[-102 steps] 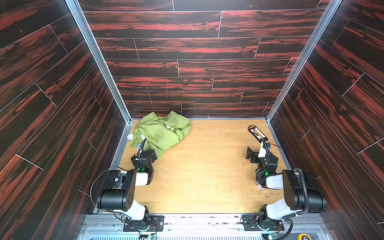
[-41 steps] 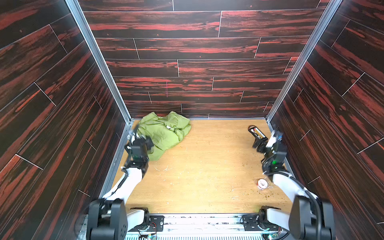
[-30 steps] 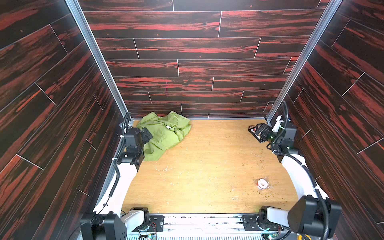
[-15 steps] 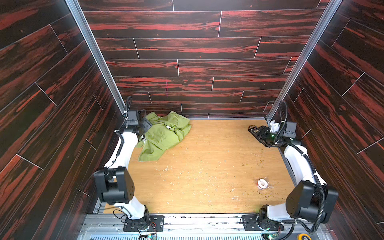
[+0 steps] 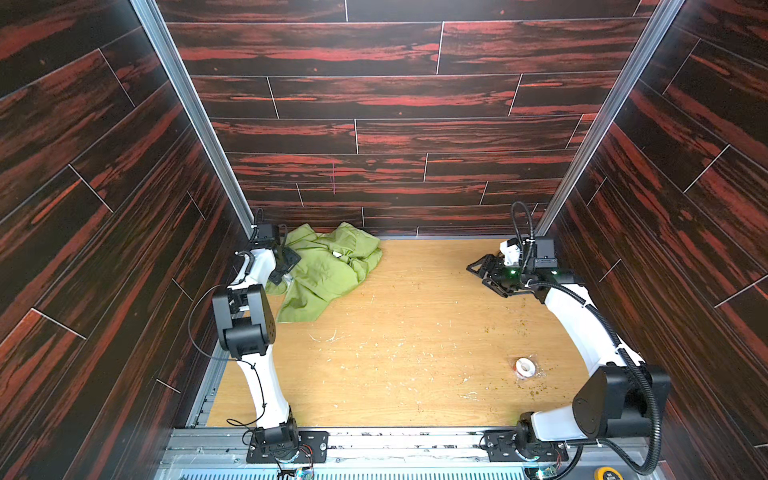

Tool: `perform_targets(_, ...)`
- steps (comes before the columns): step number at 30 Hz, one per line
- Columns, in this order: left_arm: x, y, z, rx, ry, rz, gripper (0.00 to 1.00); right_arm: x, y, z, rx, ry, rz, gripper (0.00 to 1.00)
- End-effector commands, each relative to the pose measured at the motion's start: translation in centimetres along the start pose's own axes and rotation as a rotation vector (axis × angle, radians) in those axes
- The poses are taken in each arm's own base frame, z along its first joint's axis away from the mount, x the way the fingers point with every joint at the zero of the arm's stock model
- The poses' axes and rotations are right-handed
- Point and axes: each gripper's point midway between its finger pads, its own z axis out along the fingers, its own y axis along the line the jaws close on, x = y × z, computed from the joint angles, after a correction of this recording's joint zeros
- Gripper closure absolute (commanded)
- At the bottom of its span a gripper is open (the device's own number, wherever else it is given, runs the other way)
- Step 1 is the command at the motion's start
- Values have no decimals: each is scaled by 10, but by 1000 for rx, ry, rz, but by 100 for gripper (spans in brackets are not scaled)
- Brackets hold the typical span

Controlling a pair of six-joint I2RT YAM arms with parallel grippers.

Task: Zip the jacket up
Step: 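Reach the left gripper to the green jacket while the right gripper moves toward it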

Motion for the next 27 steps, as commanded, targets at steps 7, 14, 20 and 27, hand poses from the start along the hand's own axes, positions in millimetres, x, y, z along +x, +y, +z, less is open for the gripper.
perform_targets(7,-1,-31,10,120,65,-27,69,-10,3,16,27,33,6,36)
perform_targets(14,2,-53,-36,208,12,-9,100,-11,9,30,12,64,2,58)
perform_targets(20,40,-77,-78,261,17,81,100,-9,21,42,-15,100,-16,63)
perform_targets(27,90,-119,-128,356,28,216,100,3,33,51,-26,137,-43,57)
